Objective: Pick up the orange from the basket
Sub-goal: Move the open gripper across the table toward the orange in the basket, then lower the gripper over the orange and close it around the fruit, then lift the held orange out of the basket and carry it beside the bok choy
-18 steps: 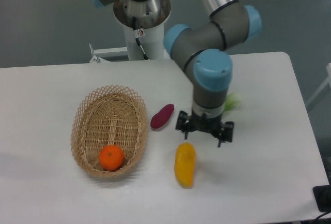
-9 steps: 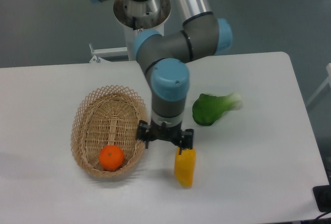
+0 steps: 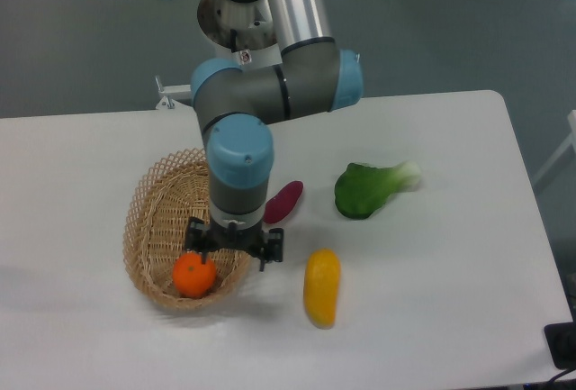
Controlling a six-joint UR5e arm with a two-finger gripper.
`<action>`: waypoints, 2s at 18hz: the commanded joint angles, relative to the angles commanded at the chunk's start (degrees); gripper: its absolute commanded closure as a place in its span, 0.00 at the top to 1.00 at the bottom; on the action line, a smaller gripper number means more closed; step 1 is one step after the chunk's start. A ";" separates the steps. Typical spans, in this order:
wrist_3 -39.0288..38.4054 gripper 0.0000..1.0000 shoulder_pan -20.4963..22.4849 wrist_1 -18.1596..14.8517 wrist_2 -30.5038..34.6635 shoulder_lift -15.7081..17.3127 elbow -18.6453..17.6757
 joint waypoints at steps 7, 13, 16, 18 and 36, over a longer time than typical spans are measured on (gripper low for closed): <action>-1.14 1.00 -1.67 -0.09 0.62 -2.02 -1.58; -2.29 1.00 -2.99 0.53 0.79 -4.22 -1.58; -2.38 1.00 -3.26 0.62 0.79 -5.36 -1.32; -2.29 1.00 -3.35 0.79 0.70 -5.63 -1.06; -3.00 0.47 -2.65 -0.09 2.64 -0.09 -1.05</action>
